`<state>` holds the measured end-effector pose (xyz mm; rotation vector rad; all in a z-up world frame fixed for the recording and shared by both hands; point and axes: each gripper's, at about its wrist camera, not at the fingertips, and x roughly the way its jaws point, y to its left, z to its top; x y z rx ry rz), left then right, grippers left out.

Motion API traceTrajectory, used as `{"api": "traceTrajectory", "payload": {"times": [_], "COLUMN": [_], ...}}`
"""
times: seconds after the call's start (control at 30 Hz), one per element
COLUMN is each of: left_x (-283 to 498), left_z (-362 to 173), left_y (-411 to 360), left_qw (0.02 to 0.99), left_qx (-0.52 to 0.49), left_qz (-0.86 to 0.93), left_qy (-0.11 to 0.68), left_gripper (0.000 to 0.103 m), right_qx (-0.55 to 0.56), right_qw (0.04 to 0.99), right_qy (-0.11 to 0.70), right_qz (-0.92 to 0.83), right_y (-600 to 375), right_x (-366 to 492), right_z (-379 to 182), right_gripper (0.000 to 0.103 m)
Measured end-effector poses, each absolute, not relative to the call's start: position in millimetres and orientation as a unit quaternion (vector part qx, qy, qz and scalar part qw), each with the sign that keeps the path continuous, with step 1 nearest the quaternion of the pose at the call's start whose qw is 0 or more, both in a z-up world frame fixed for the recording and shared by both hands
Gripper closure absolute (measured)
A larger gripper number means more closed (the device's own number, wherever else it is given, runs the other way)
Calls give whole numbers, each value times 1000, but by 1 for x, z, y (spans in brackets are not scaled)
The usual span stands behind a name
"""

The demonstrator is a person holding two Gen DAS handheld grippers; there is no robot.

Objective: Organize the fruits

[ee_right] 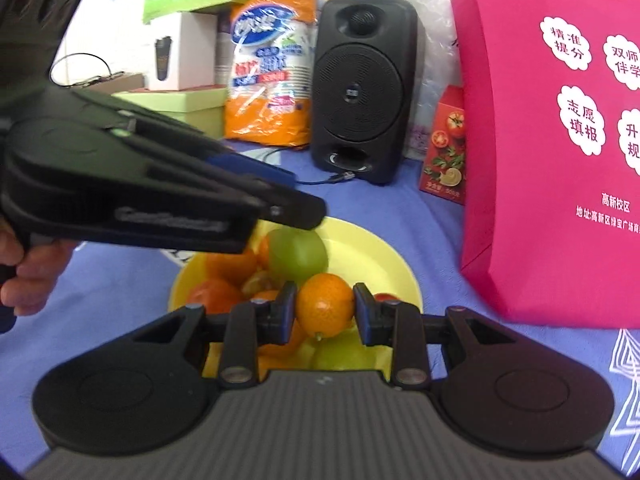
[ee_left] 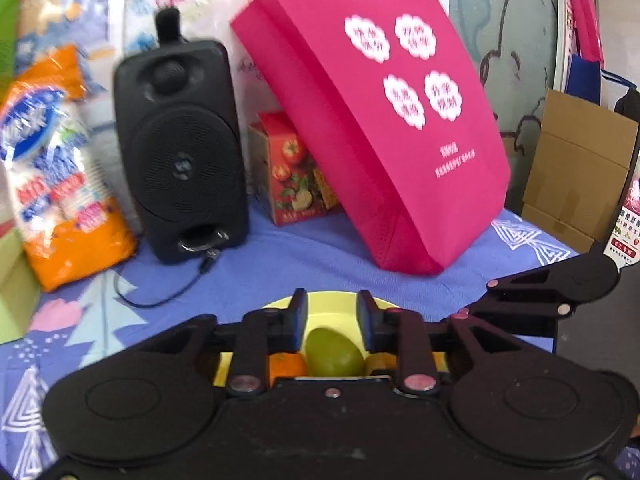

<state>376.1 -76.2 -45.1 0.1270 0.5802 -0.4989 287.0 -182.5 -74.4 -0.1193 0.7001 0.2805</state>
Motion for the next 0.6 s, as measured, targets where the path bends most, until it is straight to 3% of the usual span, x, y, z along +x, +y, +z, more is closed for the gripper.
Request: {"api": "traceTrajectory", "payload": {"times": [0.07,0.1,0.17,0.33,0.4,0.6], "left_x": [379,379,371,341,329,295], "left_z": [-49,-49,-49,-45,-42,-29], "left_y": [-75,-72,-60,-33,-23,-10], "left_qw": [927,929,934,942,945,952], "left_qx": [62,55,39,28,17,17], "left_qz": [-232,-226,-209,-181,-165,-130], "left_qy": [287,289,286,282,282,275], "left_gripper": [68,53,29,19,2,0], "right_qx": [-66,-66,-66,-67,-62,-35], "right_qw": [924,925,927,930,929,932], "right_qy": [351,350,345,335,338,337], "right_qz": [139,135,134,135,136,127], "right_y": [-182,-182,-183,-186,-187,-185], "right_x": [292,292,287,266,257,224], "right_z": [-77,-77,-75,-69,-68,-63], "right_gripper": [73,70,51,49,49,42]}}
